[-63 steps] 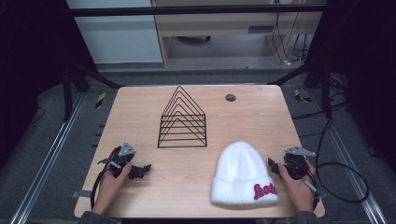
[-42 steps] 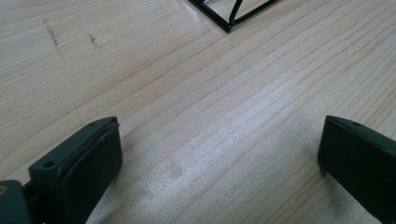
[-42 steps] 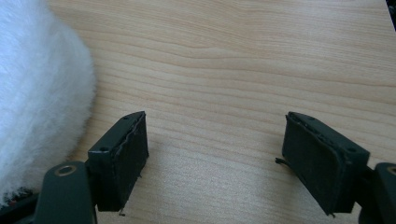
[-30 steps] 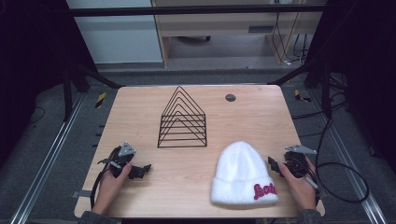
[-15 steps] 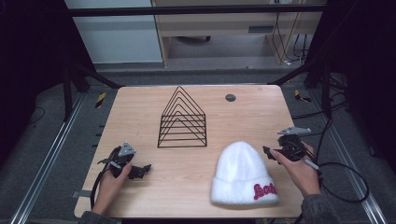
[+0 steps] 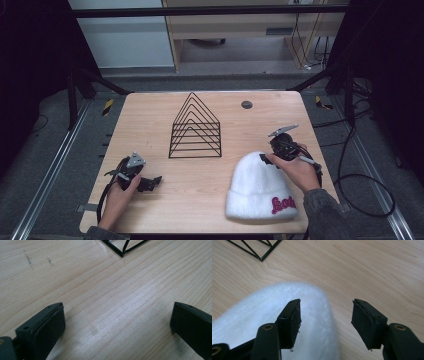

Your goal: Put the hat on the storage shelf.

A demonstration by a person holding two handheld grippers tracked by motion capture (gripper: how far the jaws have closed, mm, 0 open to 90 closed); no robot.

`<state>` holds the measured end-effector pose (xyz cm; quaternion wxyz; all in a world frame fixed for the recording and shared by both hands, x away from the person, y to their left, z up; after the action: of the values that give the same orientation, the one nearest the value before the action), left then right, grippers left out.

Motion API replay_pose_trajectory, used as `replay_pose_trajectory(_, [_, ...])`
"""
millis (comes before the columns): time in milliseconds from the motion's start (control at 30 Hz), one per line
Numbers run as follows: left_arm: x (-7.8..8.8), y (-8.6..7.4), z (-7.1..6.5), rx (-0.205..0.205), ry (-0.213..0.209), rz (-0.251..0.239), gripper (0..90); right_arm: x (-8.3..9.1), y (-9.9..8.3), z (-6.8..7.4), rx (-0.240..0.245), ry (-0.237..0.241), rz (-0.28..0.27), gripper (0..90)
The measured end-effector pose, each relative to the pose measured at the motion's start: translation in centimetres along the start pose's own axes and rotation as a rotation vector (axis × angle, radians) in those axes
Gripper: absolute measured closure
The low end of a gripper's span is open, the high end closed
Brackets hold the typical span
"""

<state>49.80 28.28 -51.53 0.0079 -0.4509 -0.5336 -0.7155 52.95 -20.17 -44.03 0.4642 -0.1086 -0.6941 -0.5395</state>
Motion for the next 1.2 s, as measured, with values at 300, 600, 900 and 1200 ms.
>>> replay_pose_trajectory(300, [0.0, 0.0, 0.0, 0.0, 0.0, 0.0, 0.0, -2.9, 0.4, 0.3, -0.007, 0.03, 0.06, 48.2])
replay_pose_trajectory(600, [0.0, 0.0, 0.0, 0.0, 0.0, 0.0, 0.0, -3.8, -0.2, 0.2, -0.027, 0.109, 0.08, 79.9])
replay_pose_trajectory(900, [0.0, 0.0, 0.0, -0.003, 0.0, 0.001, 0.0, 0.2, -0.3, 1.1, -0.001, 0.118, -0.075, 82.9])
replay_pose_trajectory(1200, [-0.1, 0.1, -0.1, 0.009, 0.008, 0.0, 0.0, 5.8, -0.9, 2.7, 0.054, 0.119, -0.268, 83.1])
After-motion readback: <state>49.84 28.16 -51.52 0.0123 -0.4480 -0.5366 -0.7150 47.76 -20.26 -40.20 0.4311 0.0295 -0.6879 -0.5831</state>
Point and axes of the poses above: each handheld gripper's, and its own axes: x roughly backward along the jaws, y roughly out of its top, z roughly to its left, the point moved 1 cm from there along -x, roughly forward along the jaws, and after that the axes turned 4 degrees about -z, right-handed, at the moved point
